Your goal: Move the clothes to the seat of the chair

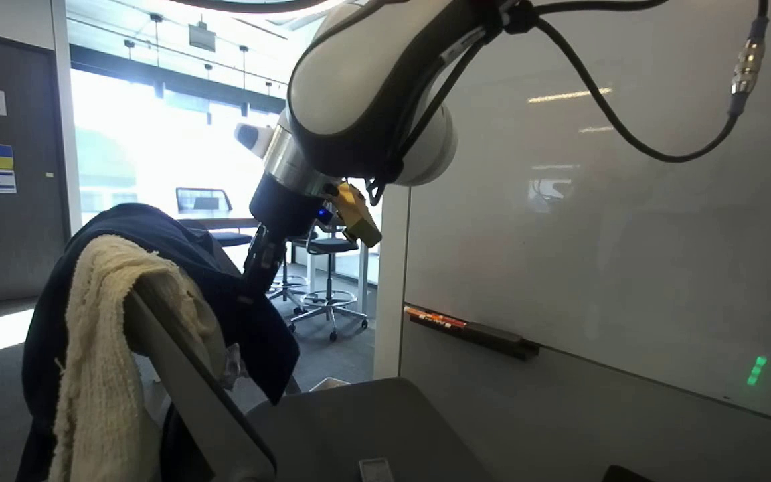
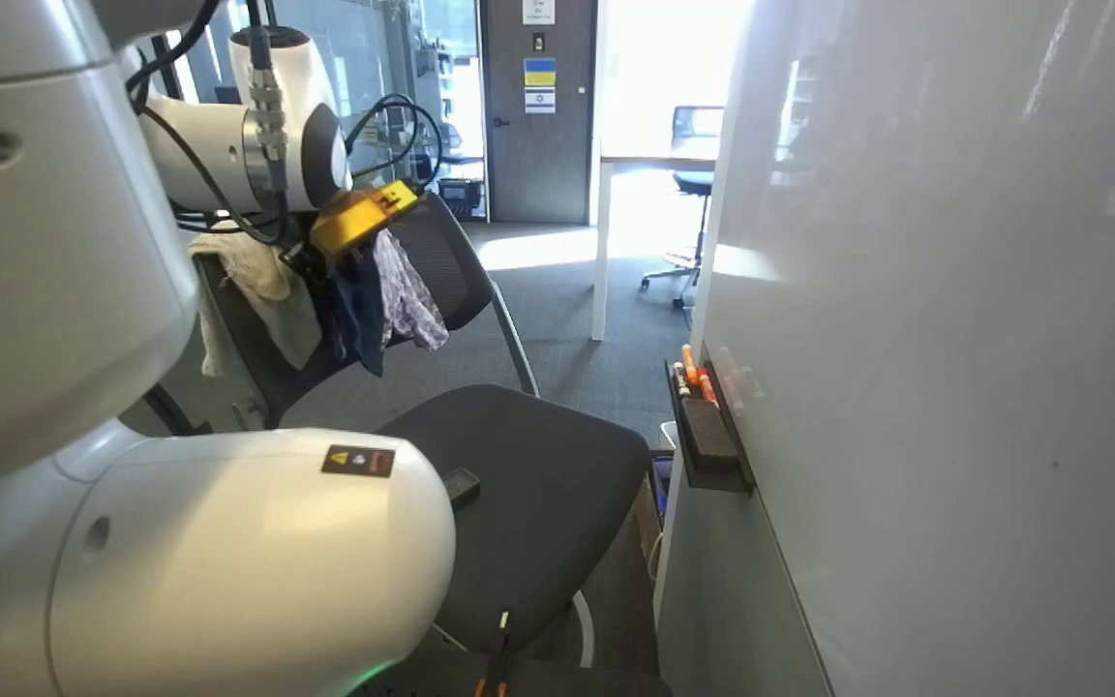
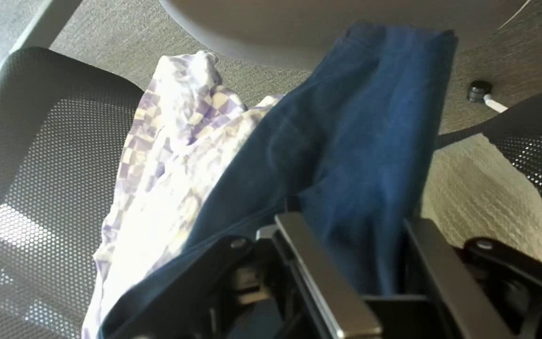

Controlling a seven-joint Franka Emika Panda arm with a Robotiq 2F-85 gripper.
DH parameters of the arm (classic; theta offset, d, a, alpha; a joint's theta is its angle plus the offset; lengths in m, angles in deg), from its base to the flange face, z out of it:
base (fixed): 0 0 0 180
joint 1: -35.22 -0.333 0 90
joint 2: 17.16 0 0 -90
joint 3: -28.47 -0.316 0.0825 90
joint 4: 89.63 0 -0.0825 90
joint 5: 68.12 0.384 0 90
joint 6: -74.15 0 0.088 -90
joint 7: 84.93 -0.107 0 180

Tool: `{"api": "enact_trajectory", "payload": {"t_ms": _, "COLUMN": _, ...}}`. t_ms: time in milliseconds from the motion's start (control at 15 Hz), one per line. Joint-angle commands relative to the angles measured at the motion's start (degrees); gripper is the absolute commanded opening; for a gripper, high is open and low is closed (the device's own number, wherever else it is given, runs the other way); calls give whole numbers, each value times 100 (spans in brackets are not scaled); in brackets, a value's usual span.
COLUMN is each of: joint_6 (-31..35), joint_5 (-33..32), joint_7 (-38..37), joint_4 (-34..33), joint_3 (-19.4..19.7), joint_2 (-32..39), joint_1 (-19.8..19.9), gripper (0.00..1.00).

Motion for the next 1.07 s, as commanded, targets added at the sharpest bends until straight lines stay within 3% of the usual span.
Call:
{"api": "enact_trajectory", "payload": {"t_ms": 0, "joint_6": -59, "joint_5": 869, "joint_7": 615, "joint_4": 83, "joint_3": 253, "joint_2": -226, "joint_1": -170, "gripper": 14}}
{"api": "enact_trajectory", "payload": {"t_ms": 200, "joint_6": -152, "joint_5": 1297, "joint_7": 586, "joint_4": 88, "joint_3": 275, "joint_2": -382, "joint_1": -148, "gripper": 0}}
{"api": "enact_trajectory", "payload": {"t_ms": 600, "joint_6": 186, "joint_5": 1859, "joint_7": 354, "joint_4": -44, "joint_3": 442, "joint_2": -1185, "joint_1": -45, "gripper": 6}}
{"api": "enact_trajectory", "payload": {"t_ms": 1000, "joint_6": 909, "joint_5": 1434, "joint_7": 102, "joint_4": -277, "joint_3": 400, "joint_2": -1697, "joint_1": 728, "gripper": 5}}
